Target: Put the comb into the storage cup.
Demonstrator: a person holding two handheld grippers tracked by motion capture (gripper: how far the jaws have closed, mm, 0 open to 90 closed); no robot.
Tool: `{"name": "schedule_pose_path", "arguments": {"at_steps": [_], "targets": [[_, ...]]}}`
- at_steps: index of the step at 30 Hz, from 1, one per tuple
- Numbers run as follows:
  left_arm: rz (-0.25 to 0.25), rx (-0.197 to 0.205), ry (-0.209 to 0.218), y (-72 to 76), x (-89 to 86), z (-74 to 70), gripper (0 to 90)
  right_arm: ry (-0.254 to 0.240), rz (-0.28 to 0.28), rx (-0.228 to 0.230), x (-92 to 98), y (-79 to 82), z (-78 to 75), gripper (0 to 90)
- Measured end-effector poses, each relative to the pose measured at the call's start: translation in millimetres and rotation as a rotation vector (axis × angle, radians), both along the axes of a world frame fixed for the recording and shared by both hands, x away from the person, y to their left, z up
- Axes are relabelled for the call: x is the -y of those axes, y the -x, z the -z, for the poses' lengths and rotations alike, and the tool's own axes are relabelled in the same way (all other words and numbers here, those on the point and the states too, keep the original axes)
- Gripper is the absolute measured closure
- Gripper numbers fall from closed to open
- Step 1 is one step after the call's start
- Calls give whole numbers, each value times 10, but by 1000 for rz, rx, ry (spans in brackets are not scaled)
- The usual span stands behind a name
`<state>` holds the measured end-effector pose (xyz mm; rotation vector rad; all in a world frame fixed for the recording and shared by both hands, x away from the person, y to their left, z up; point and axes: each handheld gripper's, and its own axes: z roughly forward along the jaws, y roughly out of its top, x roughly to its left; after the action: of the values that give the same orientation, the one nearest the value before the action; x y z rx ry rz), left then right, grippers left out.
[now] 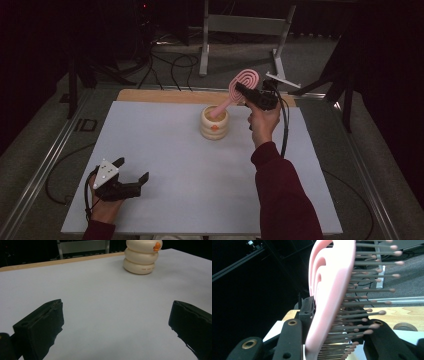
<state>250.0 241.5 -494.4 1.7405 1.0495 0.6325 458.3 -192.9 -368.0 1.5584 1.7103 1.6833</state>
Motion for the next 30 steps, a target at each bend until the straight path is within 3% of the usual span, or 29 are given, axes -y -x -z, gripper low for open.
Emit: {"name": "schedule_pose_path", "arguments": {"at_steps": [30], "targets": [[3,0,-3,4,1,-1,7,29,-4,-17,-134,-6,126,635]]}}
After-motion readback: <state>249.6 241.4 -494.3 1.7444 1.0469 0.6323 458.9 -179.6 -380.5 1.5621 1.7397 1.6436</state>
